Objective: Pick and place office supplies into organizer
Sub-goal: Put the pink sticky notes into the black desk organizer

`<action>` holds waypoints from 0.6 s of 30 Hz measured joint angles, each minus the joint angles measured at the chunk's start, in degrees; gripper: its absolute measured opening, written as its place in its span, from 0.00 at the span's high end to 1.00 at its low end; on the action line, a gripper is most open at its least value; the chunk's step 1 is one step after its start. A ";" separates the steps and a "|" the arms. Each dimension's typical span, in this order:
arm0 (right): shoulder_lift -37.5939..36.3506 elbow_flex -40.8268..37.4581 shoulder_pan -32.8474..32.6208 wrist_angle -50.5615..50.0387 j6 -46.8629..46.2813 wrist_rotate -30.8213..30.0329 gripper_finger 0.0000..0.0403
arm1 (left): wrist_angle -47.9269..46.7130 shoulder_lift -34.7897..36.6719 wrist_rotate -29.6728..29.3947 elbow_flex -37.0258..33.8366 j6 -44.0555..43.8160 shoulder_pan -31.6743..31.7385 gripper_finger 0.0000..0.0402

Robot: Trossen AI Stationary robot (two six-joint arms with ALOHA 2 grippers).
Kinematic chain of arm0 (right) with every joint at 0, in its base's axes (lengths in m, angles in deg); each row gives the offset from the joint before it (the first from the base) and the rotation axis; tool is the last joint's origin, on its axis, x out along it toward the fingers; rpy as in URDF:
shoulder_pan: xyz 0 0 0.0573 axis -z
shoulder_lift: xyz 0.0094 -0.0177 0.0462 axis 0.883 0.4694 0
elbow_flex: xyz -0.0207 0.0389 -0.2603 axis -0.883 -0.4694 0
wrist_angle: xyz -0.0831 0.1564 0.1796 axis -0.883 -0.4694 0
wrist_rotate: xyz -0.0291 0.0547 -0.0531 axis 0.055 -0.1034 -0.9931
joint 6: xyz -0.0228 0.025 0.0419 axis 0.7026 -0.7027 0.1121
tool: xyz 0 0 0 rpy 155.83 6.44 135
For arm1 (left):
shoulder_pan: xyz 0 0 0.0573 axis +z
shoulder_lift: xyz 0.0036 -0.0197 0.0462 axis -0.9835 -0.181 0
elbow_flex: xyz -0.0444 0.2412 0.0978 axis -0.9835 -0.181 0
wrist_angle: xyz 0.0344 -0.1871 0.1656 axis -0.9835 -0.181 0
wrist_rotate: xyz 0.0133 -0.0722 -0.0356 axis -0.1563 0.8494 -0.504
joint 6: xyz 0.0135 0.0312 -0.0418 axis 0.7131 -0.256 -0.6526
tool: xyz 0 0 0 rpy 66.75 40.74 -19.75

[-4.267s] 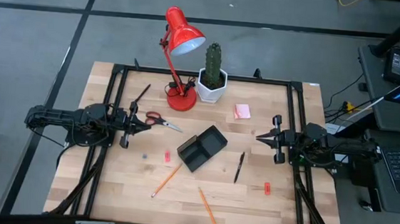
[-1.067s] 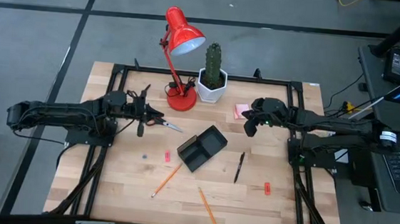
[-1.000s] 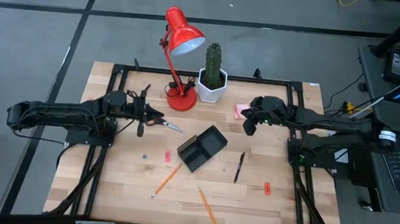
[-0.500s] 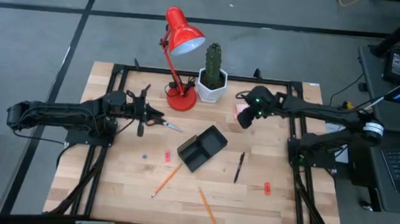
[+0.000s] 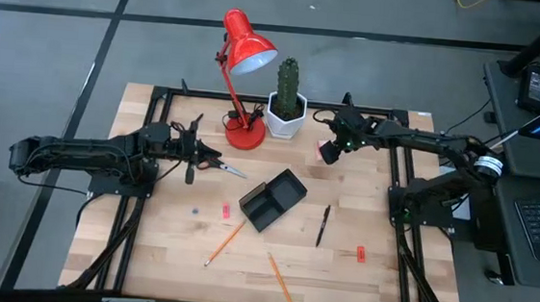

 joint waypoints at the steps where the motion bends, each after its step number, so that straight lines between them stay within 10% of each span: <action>1: 0.51 0.00 0.10 0.38 -0.08 1.26 0.39 | 0.00 0.00 -0.01 0.00 0.00 0.01 0.99; 18: 5.84 -0.02 -0.90 1.97 -1.70 2.73 0.38 | -0.04 0.00 -0.02 0.00 -0.02 -0.01 0.99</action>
